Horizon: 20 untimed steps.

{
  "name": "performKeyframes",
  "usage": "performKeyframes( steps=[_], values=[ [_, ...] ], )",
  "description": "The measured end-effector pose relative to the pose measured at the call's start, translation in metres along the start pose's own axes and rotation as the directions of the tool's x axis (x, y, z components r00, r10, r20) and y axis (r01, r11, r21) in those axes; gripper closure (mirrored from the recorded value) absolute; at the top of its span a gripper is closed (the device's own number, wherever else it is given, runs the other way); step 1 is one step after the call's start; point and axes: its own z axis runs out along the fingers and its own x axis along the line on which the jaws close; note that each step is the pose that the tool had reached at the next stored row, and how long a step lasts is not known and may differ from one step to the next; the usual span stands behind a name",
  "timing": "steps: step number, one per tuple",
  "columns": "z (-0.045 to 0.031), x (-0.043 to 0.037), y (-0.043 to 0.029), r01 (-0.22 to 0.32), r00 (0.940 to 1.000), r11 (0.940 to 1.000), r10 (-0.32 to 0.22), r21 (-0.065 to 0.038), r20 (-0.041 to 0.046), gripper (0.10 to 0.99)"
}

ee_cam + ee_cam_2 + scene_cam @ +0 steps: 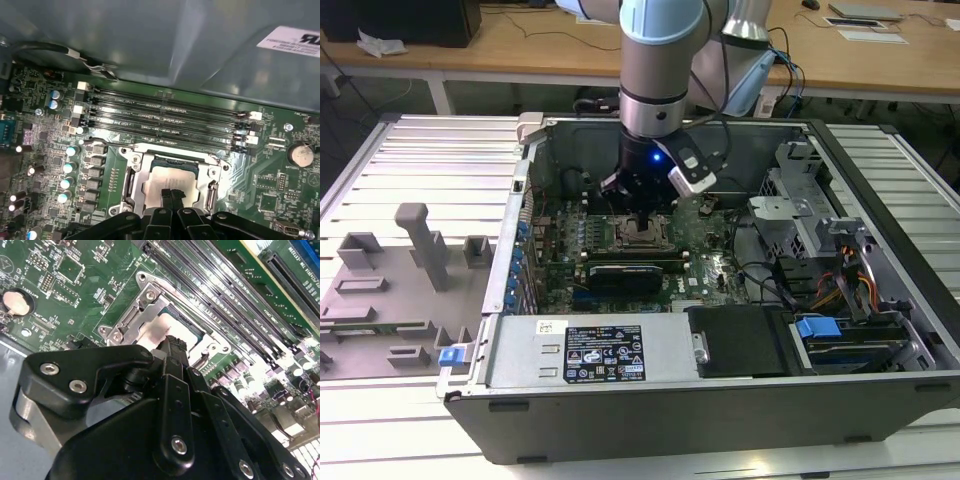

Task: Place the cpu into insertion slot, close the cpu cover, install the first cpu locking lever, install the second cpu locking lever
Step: 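Close the cpu cover, then install the first cpu locking lever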

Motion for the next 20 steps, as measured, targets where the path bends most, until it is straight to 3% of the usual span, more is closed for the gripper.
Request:
performKeyframes(
  steps=[9,20],
  values=[
    [-0.0231,-0.0004,0.0008,-0.06,0.9982,0.9982,0.06,0.001,0.0021,0.98],
    [-0.0238,-0.0004,0.0008,-0.063,0.998,0.998,0.063,0.001,0.0022,0.98]
  ],
)
